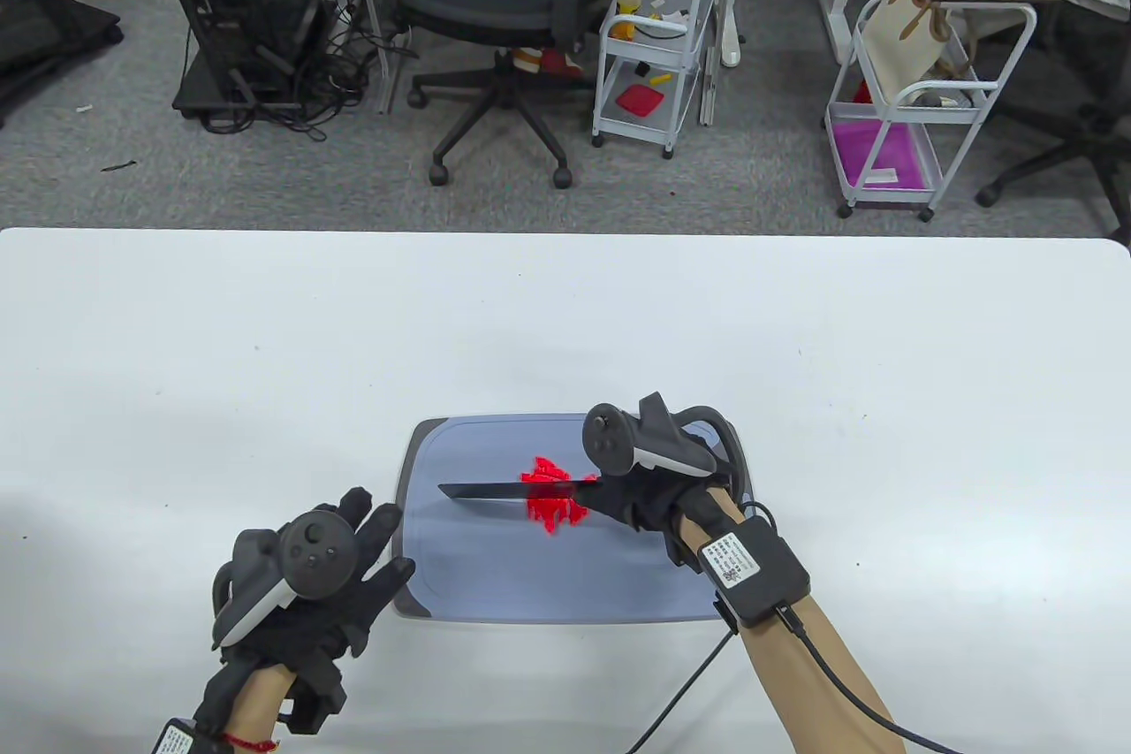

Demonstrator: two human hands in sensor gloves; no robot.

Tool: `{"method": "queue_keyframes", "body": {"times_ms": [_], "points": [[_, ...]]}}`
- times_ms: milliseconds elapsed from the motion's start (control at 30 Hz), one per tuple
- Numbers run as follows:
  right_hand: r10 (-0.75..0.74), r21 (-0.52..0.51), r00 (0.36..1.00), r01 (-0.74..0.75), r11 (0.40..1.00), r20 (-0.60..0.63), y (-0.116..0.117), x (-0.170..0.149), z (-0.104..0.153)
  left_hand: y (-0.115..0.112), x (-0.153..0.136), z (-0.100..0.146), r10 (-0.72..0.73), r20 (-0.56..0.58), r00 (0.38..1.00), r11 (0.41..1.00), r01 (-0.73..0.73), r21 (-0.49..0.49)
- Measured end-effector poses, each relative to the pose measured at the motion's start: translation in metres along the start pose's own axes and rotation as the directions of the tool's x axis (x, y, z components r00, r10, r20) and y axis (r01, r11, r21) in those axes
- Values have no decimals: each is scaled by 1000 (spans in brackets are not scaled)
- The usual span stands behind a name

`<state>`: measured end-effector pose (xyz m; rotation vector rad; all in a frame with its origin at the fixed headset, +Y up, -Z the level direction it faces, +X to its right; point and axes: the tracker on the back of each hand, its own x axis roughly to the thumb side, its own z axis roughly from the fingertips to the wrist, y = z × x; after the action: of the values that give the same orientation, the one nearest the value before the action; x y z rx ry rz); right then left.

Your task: Chop plasticine discs into granules with repetitive downward strikes

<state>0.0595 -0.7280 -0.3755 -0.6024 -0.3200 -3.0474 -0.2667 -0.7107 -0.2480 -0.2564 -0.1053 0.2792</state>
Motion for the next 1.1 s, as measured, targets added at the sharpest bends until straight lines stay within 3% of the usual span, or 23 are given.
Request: {"method": "queue_keyframes", "body": {"times_ms": [133, 233, 267, 433, 600, 833, 1000, 1100], "points": [[-113, -96, 993, 116, 989, 33, 21, -3, -2, -1, 3, -1, 8, 16, 1000, 1000, -8, -9], [-87, -106, 996, 90, 990, 36, 21, 4, -2, -3, 4, -4, 3, 13, 1000, 1000, -3, -25], [-95, -63, 995, 97, 993, 26, 21, 4, -3, -3, 4, -4, -8, 10, 1000, 1000, 8, -27], [-14, 25, 1000, 15, 1000, -16, 0, -2, -3, 0, 2, -1, 0, 13, 1000, 1000, 0, -9], [26, 7, 1000, -26, 1000, 6, -19, 3, 8, 1, 2, 0, -4, 11, 1000, 1000, 4, -5], [7, 19, 1000, -7, 1000, 8, -3, 2, 6, -1, 3, -2, -10, 16, 1000, 1000, 10, -11], [-115, -23, 993, 116, 993, 19, 23, -6, 2, -2, 5, -4, -11, 17, 1000, 1000, 11, -22], [-108, -19, 994, 108, 994, 11, 22, -4, 3, -1, 5, -3, -5, 21, 1000, 1000, 5, -12]]}}
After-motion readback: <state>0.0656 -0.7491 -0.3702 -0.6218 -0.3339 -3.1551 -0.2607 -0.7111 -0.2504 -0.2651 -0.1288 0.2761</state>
